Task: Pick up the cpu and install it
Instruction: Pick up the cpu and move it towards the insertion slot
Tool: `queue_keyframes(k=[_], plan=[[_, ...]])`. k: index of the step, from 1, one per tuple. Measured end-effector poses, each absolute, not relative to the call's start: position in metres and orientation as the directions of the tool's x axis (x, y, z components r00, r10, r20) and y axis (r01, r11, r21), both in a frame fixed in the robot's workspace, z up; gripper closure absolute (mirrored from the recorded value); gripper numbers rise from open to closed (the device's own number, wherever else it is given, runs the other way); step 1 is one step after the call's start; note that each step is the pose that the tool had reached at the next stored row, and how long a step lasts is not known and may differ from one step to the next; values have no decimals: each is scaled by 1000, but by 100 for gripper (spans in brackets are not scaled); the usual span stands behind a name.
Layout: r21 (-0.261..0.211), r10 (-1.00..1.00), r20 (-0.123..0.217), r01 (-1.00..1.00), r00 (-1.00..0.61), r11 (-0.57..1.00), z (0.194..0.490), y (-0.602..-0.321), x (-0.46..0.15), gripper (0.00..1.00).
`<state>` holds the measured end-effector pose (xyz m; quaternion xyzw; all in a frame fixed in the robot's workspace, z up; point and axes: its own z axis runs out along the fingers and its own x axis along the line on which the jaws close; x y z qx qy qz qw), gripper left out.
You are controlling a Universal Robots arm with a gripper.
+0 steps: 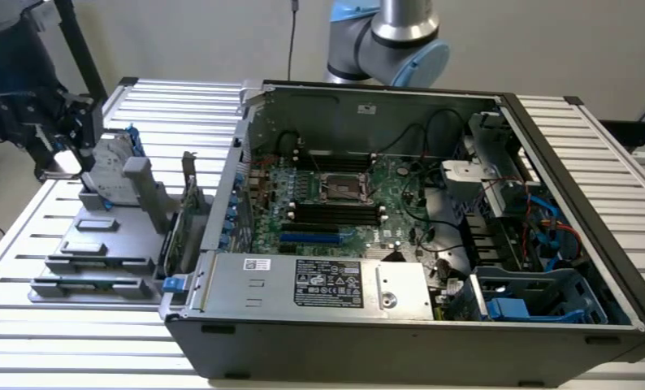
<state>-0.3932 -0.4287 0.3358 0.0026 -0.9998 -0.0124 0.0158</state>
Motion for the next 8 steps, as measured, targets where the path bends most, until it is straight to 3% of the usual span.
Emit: queue_keyframes(k=[8], plan=[[29, -15, 41, -13, -999, 1000, 372, -429, -361, 45]])
